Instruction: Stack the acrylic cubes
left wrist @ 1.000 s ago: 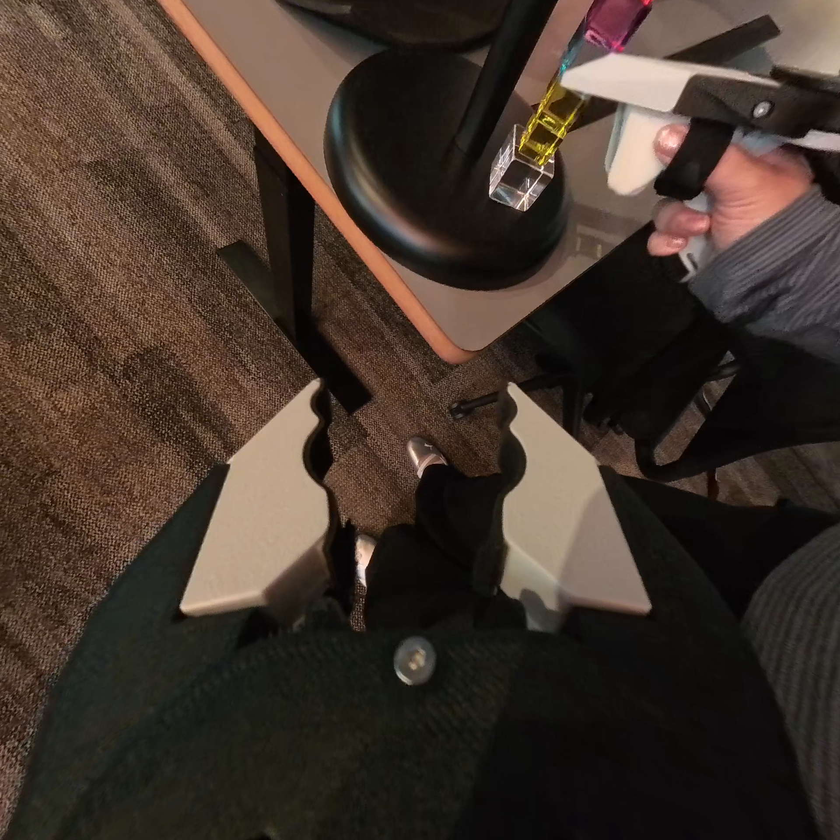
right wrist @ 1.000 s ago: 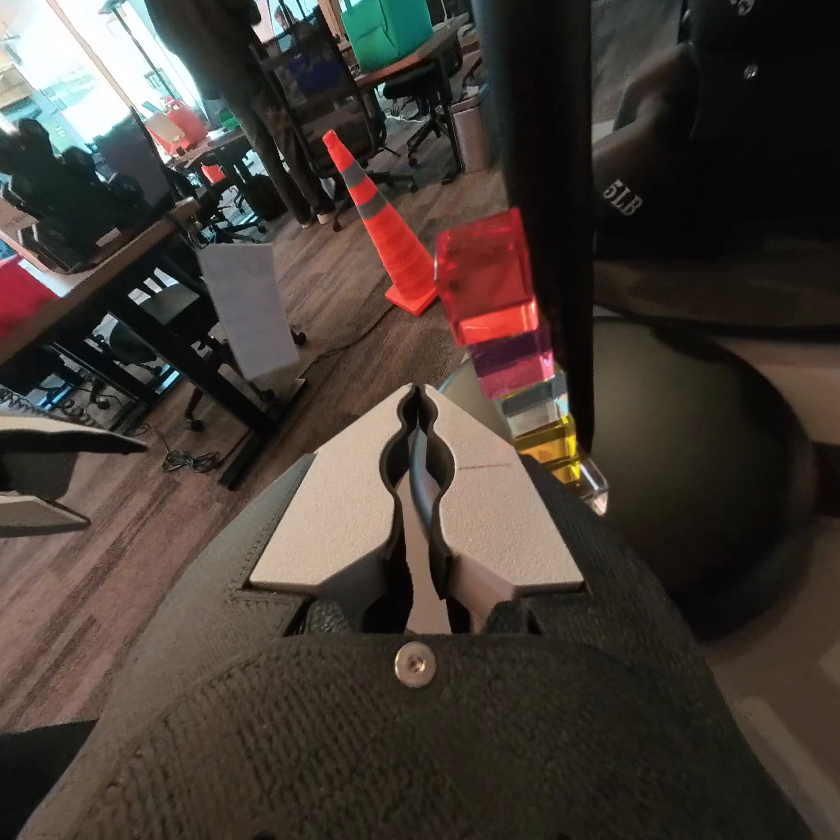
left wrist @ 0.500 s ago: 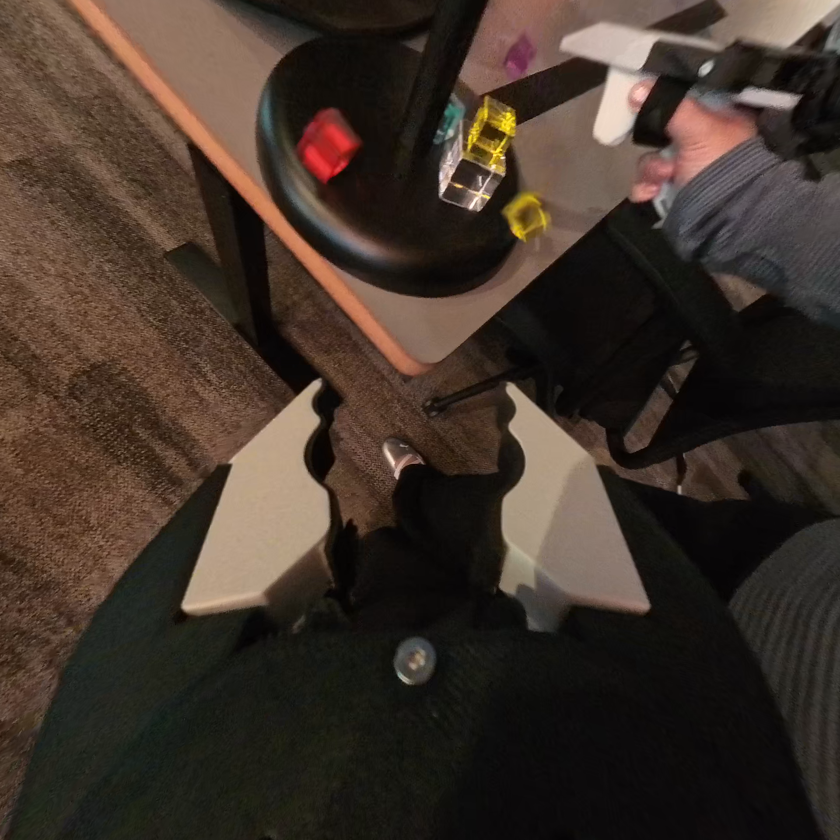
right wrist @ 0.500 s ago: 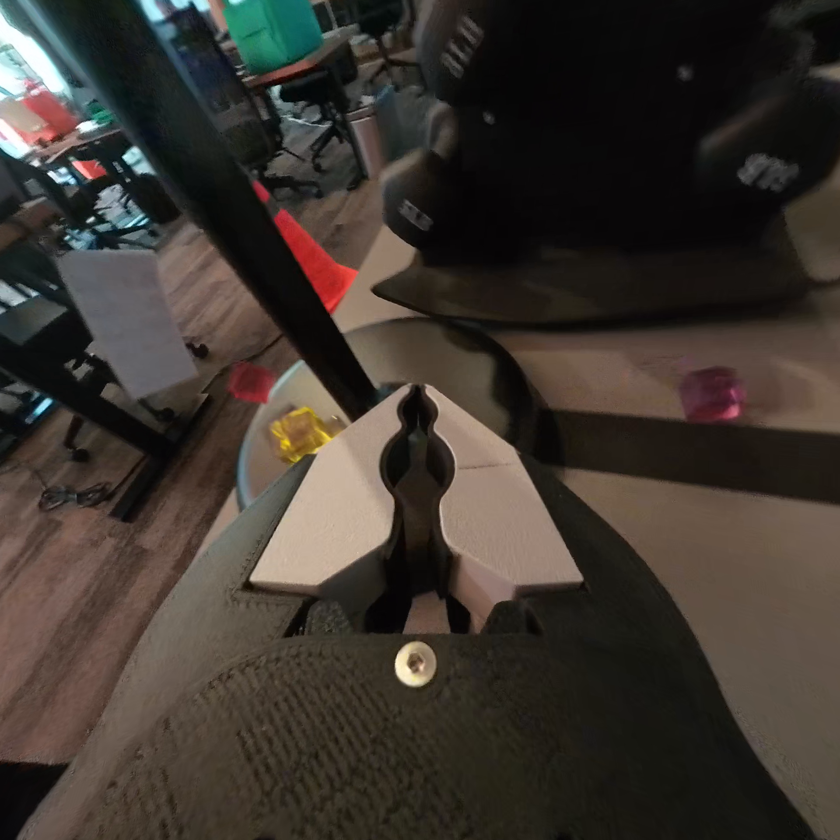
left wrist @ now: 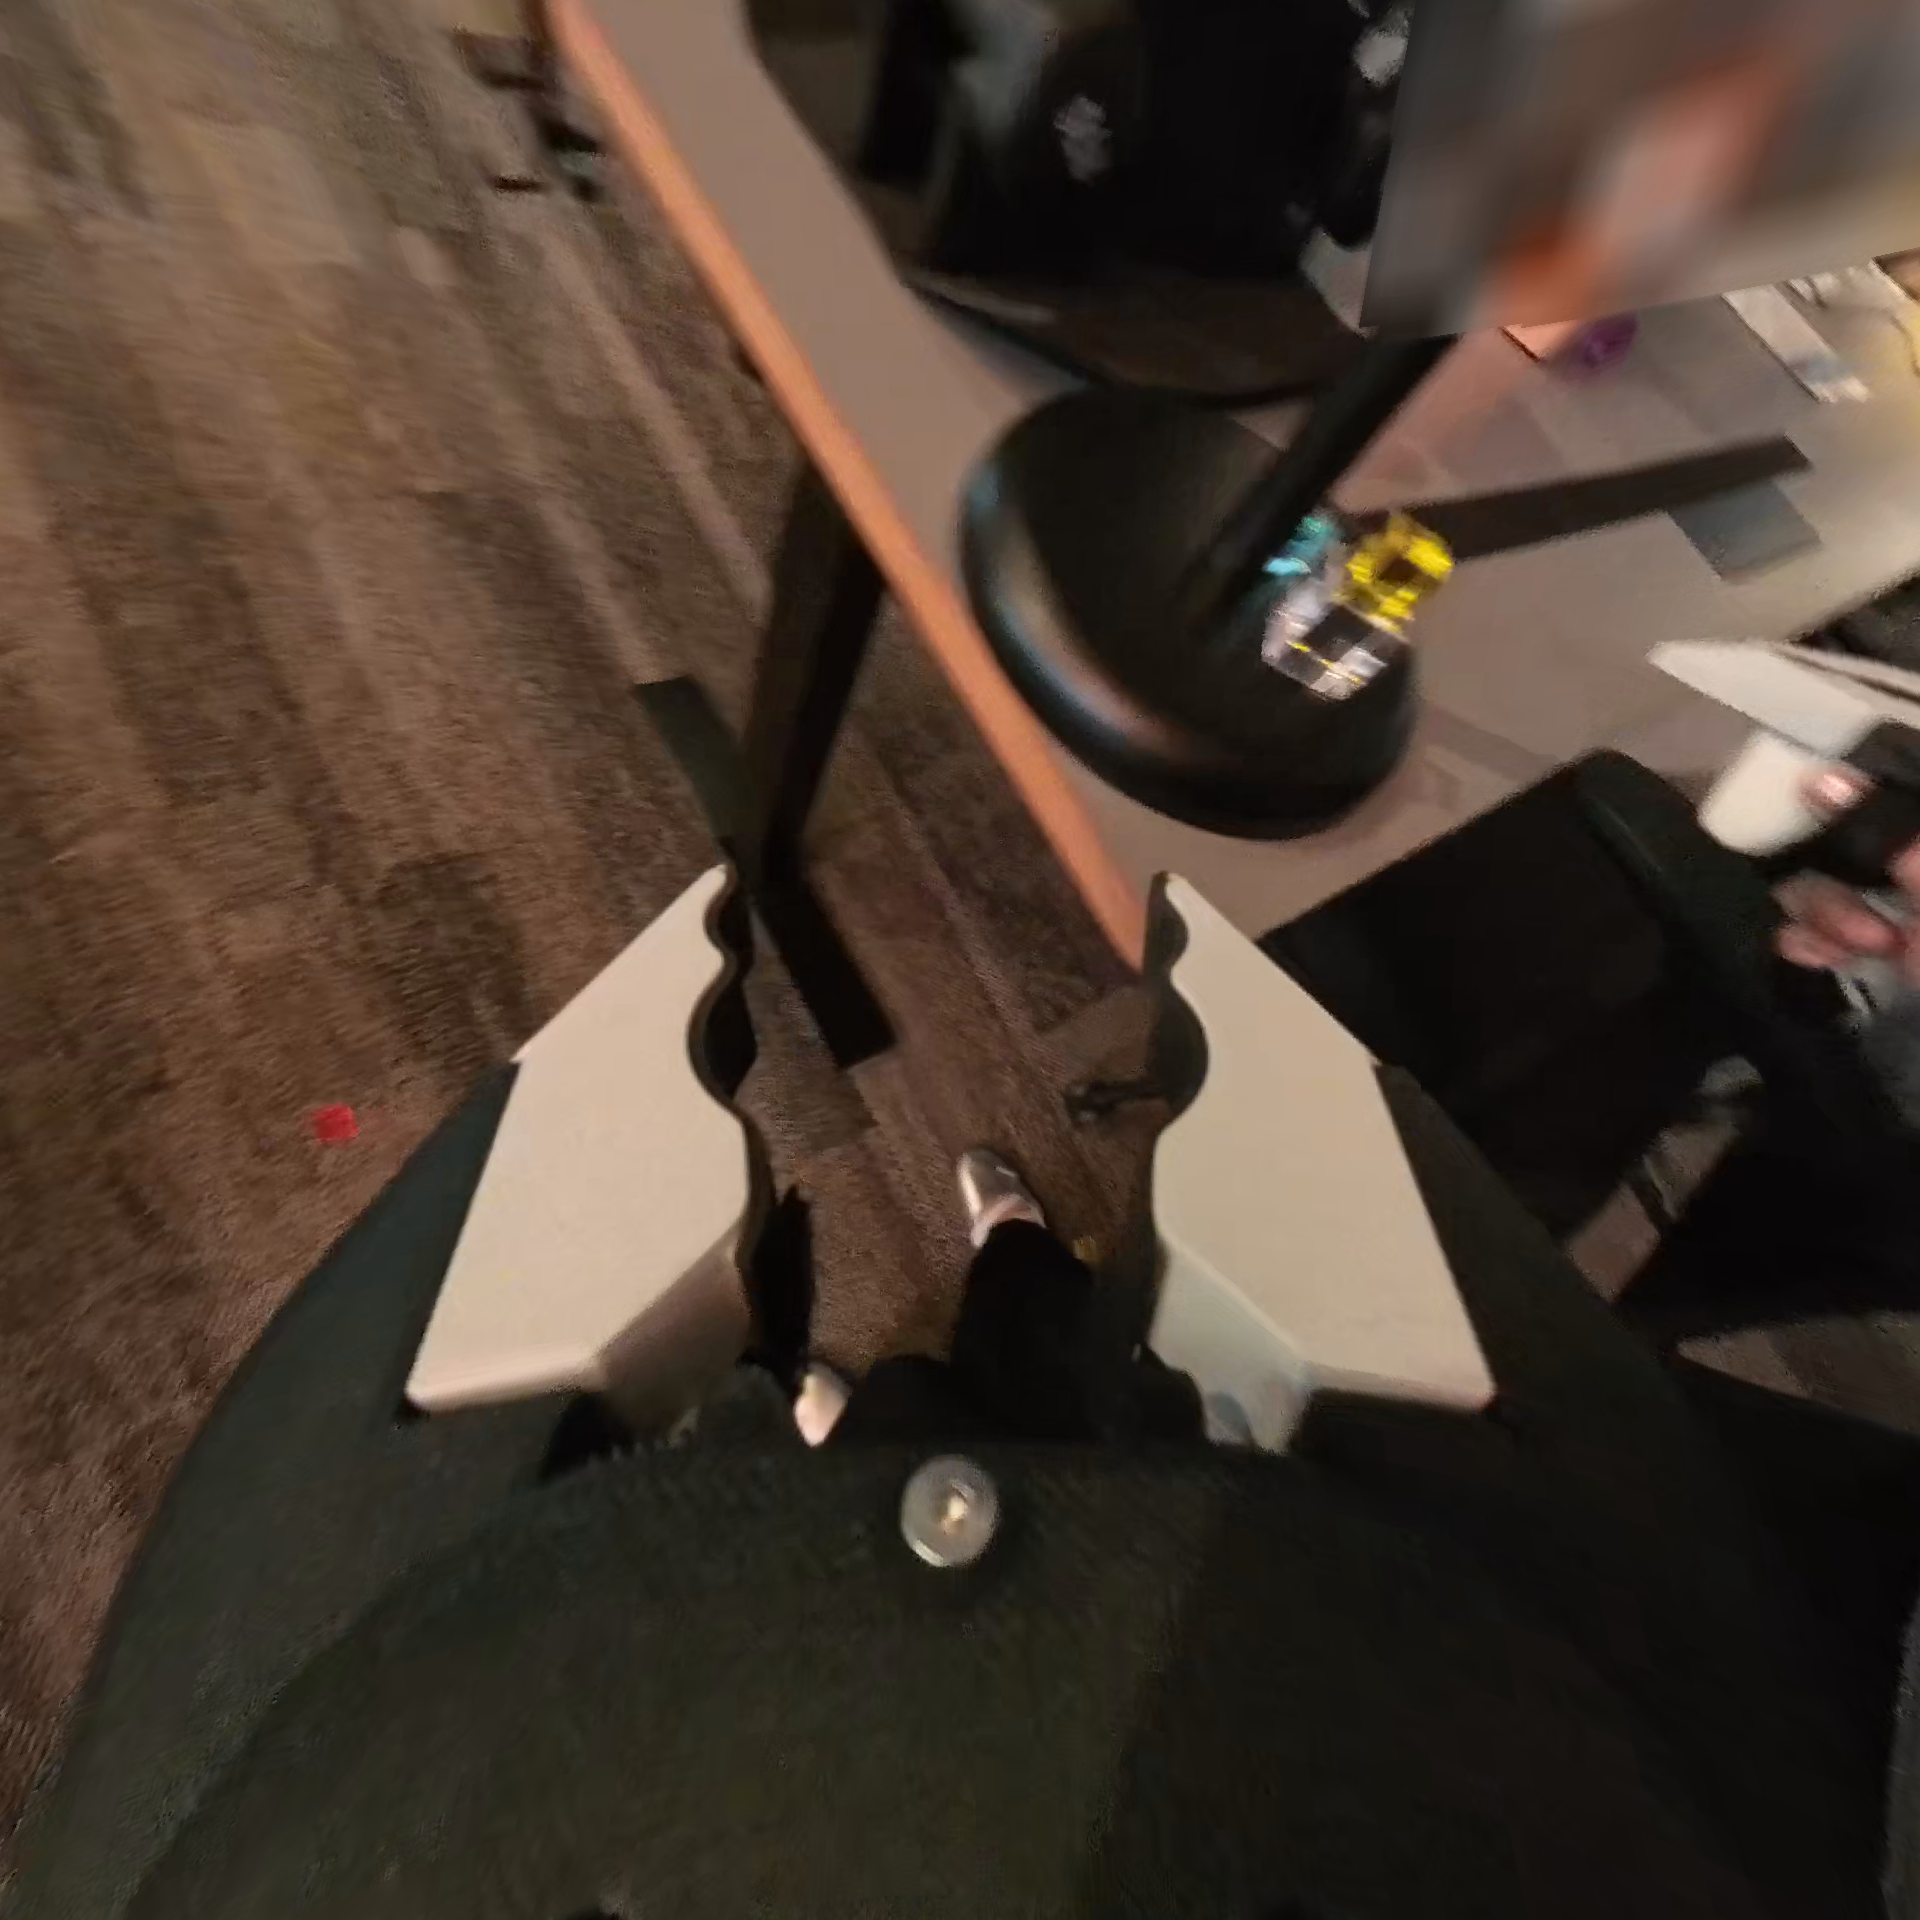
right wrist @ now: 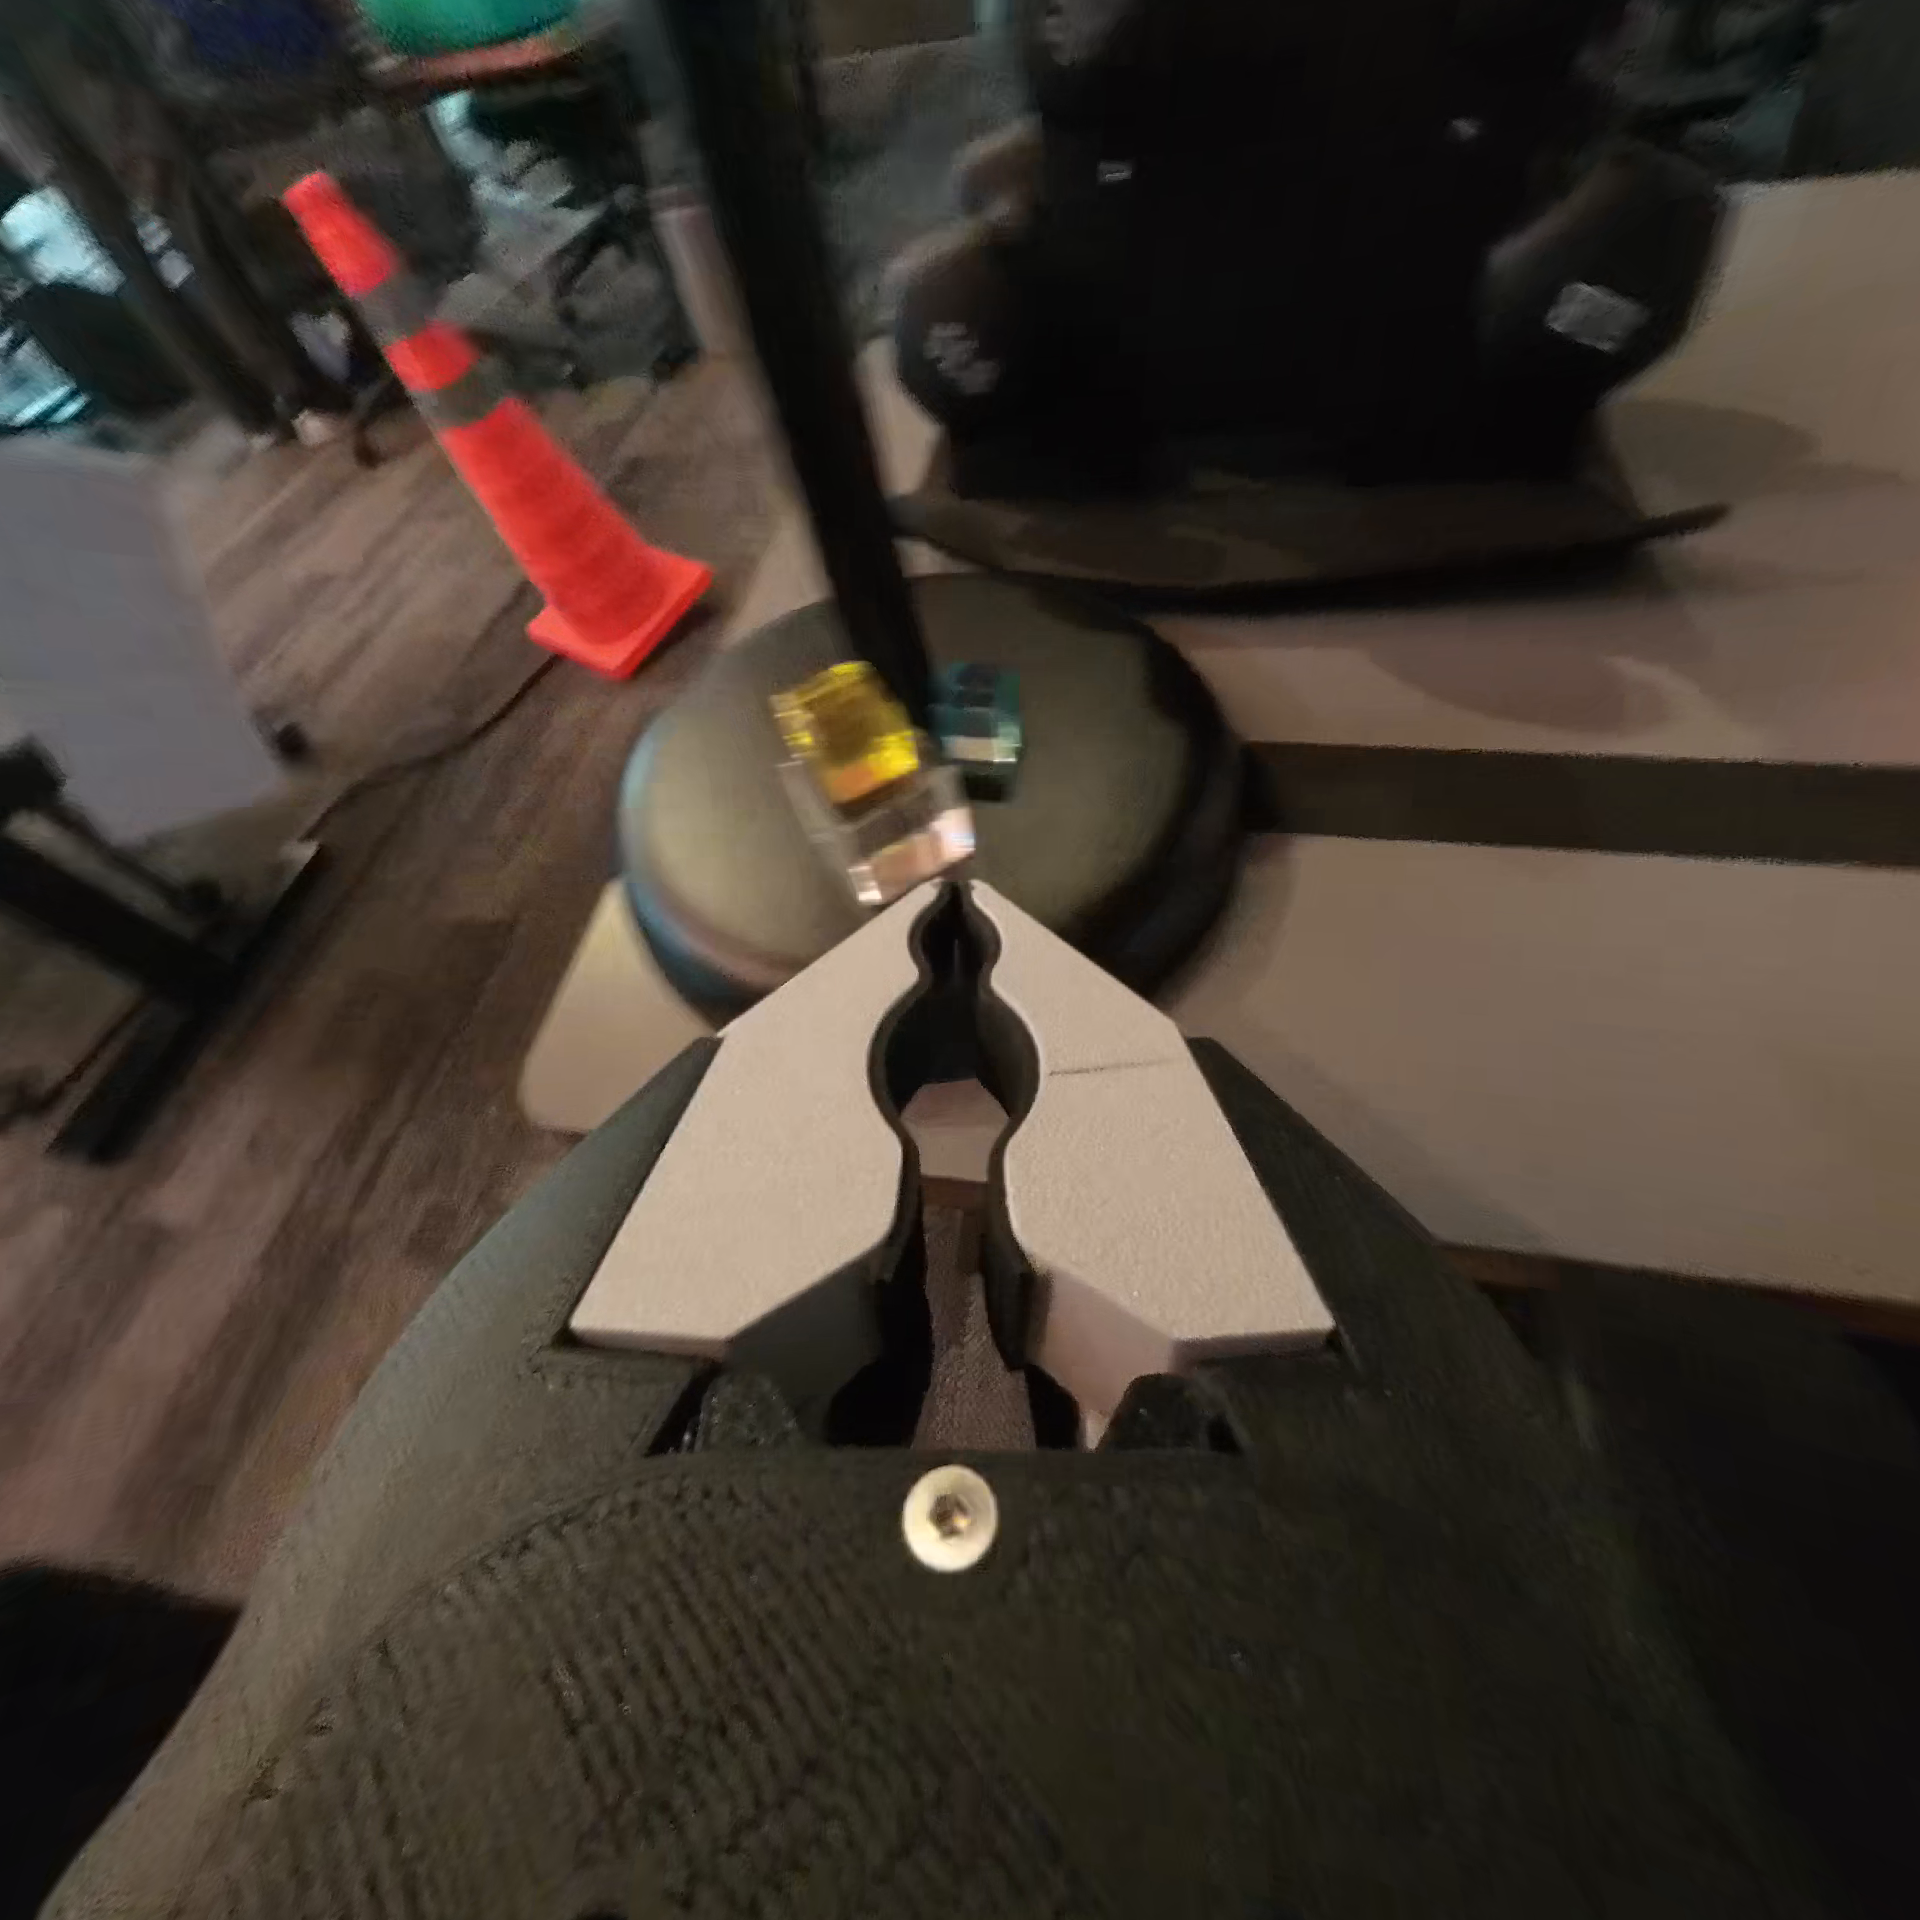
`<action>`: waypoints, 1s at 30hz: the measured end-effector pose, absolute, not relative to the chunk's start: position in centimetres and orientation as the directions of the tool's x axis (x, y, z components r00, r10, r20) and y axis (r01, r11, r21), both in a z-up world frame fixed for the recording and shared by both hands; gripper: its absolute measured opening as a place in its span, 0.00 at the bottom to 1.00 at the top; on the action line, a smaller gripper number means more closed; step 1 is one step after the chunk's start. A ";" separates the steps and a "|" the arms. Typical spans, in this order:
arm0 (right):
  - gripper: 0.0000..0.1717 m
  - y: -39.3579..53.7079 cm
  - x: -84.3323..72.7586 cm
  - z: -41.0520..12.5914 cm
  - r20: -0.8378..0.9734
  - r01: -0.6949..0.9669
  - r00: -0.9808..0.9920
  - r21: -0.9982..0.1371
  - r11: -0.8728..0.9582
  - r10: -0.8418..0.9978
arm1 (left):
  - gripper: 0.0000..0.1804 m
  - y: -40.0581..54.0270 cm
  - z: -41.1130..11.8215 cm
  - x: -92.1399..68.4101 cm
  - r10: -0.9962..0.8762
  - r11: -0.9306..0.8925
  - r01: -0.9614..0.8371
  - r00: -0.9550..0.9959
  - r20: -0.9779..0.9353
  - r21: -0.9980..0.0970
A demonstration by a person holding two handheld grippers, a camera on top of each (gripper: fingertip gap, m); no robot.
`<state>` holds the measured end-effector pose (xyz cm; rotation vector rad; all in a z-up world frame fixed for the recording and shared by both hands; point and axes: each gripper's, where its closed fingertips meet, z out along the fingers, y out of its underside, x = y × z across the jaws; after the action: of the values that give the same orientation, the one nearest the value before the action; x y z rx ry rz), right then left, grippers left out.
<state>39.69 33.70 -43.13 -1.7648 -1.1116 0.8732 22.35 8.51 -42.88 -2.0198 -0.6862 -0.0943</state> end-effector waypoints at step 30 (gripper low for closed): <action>0.02 -0.6 0.2 -53.3 -0.181 0.545 -0.389 -0.836 0.067 0.903 | 0.37 -25.5 -53.6 -0.7 0.917 -0.016 0.703 0.294 0.270 -0.711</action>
<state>0.21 -0.59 -53.31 -1.4406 -1.9633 1.2538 -0.72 -25.46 -53.56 -1.7733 -1.4658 0.3418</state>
